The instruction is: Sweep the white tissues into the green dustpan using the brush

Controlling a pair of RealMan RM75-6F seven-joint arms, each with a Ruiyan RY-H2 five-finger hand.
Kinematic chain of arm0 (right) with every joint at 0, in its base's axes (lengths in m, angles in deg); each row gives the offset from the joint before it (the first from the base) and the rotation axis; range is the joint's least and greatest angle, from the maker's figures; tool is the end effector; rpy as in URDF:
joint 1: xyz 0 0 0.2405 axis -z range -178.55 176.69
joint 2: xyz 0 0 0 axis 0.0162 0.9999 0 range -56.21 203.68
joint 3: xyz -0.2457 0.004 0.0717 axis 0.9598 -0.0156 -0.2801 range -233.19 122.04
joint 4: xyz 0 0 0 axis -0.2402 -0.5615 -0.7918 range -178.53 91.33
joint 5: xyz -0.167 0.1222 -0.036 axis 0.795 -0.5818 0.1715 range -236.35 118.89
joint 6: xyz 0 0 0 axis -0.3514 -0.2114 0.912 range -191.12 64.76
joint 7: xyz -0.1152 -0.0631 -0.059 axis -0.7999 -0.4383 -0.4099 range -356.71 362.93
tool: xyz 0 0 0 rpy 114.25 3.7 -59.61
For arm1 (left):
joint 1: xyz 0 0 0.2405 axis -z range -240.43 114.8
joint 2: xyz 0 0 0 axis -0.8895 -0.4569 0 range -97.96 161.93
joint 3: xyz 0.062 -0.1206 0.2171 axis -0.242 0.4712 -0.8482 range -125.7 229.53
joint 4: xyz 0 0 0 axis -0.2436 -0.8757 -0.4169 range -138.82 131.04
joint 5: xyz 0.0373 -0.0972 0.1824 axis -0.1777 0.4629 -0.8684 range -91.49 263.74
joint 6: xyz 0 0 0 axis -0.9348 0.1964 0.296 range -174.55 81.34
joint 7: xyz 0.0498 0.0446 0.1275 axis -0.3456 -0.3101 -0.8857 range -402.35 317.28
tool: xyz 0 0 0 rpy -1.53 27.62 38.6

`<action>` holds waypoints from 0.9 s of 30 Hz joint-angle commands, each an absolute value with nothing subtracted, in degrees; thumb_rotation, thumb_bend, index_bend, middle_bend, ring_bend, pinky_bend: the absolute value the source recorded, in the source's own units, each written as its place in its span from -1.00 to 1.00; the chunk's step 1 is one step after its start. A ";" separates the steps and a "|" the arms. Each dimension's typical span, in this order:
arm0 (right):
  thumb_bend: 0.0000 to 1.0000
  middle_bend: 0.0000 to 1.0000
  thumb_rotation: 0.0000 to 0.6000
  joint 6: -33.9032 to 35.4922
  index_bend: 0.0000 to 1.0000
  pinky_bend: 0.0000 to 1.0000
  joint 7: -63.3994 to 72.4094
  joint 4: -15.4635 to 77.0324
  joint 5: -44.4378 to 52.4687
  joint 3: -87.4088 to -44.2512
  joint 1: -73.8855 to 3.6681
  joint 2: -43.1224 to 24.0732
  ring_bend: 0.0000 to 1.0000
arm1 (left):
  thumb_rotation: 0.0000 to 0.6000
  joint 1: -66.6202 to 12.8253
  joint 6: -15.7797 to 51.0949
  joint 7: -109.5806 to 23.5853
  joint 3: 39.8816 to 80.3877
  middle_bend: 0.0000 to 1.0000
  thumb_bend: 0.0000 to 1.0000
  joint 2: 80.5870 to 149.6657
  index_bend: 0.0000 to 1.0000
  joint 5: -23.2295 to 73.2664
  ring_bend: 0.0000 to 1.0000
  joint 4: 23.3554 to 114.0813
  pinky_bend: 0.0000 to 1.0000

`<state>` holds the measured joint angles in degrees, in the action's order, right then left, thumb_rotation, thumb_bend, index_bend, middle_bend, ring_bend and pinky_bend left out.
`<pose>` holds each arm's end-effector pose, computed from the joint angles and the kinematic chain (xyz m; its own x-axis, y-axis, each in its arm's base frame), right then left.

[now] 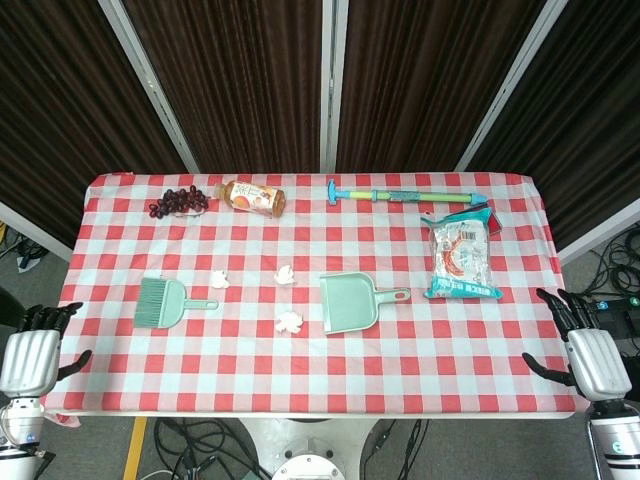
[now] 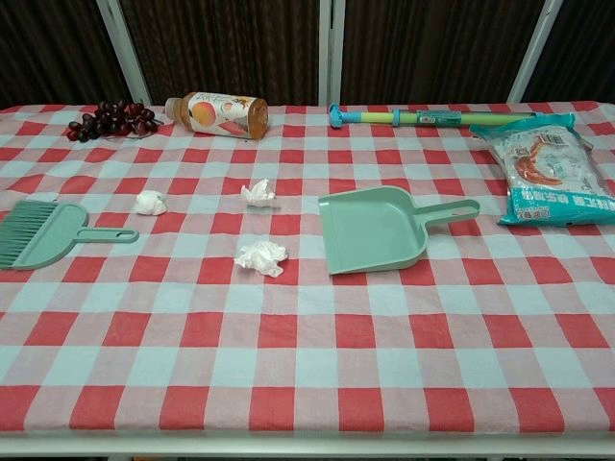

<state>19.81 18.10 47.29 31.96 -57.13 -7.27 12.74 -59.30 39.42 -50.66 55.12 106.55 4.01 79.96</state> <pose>-0.3093 -0.1843 0.1665 0.2355 -0.0694 0.9694 -0.9689 -0.0951 0.2286 -0.3337 0.1750 0.1193 0.4868 0.0035 0.8735 0.8701 0.0866 -0.4853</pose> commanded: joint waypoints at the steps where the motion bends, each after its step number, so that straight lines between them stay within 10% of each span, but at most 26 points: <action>1: -0.75 -0.74 1.00 19.97 -0.90 -1.00 18.13 47.35 31.98 -57.31 -7.36 12.72 -1.00 | 1.00 -59.40 39.41 -50.76 55.21 -0.42 -0.63 106.69 -0.56 4.24 -0.55 79.76 -0.68; 15: -0.76 -0.74 1.00 21.75 -0.90 -1.00 19.12 46.60 32.24 -57.48 -6.81 12.91 -1.00 | 1.00 -56.52 38.14 -55.14 56.30 -0.42 -0.63 105.91 -0.54 2.18 -0.55 81.40 -0.67; 27: -0.75 -0.74 1.00 20.80 -0.90 -1.00 17.30 48.44 32.16 -58.38 -8.15 14.55 -1.00 | 1.00 -40.44 18.91 -58.62 60.83 -0.28 -0.64 109.43 -0.33 3.35 -0.33 83.56 -0.50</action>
<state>20.81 17.32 48.42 32.18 -58.37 -8.14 14.54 -44.54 24.20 -58.36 59.47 107.35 1.52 83.66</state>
